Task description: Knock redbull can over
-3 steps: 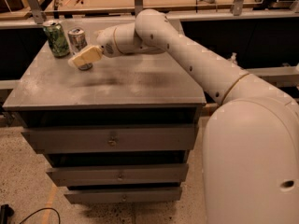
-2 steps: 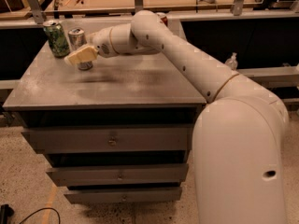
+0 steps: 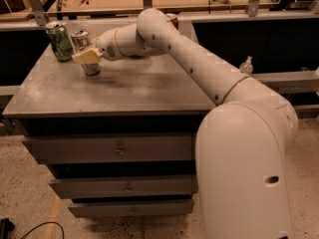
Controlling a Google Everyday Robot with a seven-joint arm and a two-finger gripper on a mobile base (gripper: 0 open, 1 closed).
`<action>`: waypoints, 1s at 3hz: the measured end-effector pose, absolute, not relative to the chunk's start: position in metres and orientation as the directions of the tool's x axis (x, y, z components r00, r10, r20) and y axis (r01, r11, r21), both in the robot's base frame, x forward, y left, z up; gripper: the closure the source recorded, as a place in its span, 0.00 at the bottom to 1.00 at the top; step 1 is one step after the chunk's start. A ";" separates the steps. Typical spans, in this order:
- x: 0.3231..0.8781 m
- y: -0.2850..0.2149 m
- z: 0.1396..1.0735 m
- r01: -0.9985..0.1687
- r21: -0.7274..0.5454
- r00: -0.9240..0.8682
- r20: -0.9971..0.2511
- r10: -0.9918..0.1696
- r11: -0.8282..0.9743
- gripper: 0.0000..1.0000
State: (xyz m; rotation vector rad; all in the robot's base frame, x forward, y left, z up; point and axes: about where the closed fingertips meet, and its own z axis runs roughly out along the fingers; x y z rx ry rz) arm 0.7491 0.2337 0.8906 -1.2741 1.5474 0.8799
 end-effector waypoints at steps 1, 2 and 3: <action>0.745 0.218 0.905 -0.975 -0.079 -0.031 -0.877 -0.479 0.208 1.00; 0.742 0.218 0.948 -0.965 -0.168 -0.002 -0.765 -0.644 0.203 1.00; 0.741 0.203 0.967 -0.951 -0.236 -0.008 -0.622 -0.783 0.198 1.00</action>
Offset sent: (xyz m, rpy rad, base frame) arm -0.0260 -0.0910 0.0951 -0.8714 -0.0046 0.0317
